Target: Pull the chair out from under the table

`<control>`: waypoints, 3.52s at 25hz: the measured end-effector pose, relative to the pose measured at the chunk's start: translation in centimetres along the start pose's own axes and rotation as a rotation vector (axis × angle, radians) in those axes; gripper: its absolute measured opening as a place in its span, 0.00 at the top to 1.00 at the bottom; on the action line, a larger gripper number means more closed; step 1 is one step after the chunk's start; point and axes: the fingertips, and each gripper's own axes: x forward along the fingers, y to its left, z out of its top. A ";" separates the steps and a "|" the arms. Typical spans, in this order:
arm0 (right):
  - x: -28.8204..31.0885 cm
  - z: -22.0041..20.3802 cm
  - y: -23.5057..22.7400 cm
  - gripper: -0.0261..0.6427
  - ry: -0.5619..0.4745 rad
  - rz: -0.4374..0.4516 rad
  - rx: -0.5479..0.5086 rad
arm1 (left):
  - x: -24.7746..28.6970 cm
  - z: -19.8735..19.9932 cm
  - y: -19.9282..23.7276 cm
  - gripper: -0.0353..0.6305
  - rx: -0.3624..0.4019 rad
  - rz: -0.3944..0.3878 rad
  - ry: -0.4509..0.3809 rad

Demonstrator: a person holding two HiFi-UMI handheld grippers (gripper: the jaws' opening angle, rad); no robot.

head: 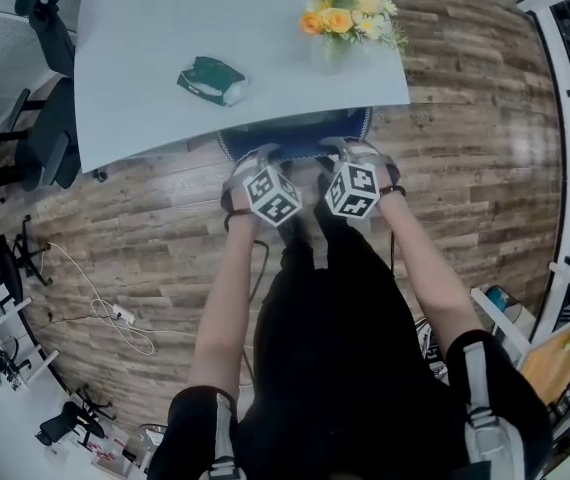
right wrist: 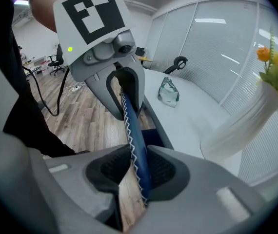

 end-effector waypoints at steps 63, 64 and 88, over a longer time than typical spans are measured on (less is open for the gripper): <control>-5.4 -1.8 30.5 0.81 0.142 0.320 0.228 | -7.1 -13.2 -27.2 0.78 0.094 -0.371 0.056; -5.5 -1.9 30.8 0.81 0.140 0.319 0.224 | -7.2 -13.2 -27.6 0.78 0.091 -0.371 0.059; -11.5 -6.0 40.4 0.82 0.112 0.358 0.137 | -10.0 -13.0 -39.9 0.77 -0.090 -0.331 0.094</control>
